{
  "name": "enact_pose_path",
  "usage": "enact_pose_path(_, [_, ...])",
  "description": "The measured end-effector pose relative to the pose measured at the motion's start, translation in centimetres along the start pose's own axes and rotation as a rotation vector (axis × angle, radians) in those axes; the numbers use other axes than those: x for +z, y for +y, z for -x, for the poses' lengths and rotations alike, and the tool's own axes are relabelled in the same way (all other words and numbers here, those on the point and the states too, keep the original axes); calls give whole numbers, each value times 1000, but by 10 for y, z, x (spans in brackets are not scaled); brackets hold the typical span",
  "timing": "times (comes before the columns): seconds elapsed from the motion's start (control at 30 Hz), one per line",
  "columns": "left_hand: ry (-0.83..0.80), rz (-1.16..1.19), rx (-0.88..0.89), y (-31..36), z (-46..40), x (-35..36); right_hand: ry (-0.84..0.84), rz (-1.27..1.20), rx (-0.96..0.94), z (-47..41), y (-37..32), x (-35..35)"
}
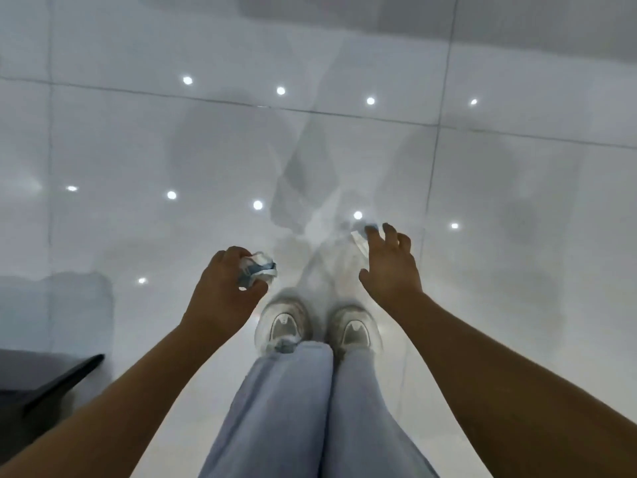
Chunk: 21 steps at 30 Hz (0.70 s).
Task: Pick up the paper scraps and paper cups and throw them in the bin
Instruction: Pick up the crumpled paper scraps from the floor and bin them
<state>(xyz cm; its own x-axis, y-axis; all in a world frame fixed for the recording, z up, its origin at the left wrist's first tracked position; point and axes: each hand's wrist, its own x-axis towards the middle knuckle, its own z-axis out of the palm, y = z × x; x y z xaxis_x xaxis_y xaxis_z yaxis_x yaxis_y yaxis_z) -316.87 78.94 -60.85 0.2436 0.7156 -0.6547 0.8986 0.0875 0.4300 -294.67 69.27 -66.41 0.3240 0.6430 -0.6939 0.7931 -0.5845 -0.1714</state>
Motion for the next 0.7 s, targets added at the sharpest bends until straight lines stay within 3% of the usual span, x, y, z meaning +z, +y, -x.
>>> enact_pose_path(0.2, [-33, -20, 21, -37, -73, 60, -33, -11, 53, -73, 18, 68])
enact_pose_path(0.4, [-64, -12, 40, -35, -81, 83, 72, -96, 34, -65, 24, 92])
enact_pose_path(0.53, [-75, -19, 98, -5, -56, 60, 61, -112, 16, -32, 12, 61])
enact_pose_path(0.7, [-104, -90, 189, 64, 10, -11, 69, -176, -19, 53, -11, -34])
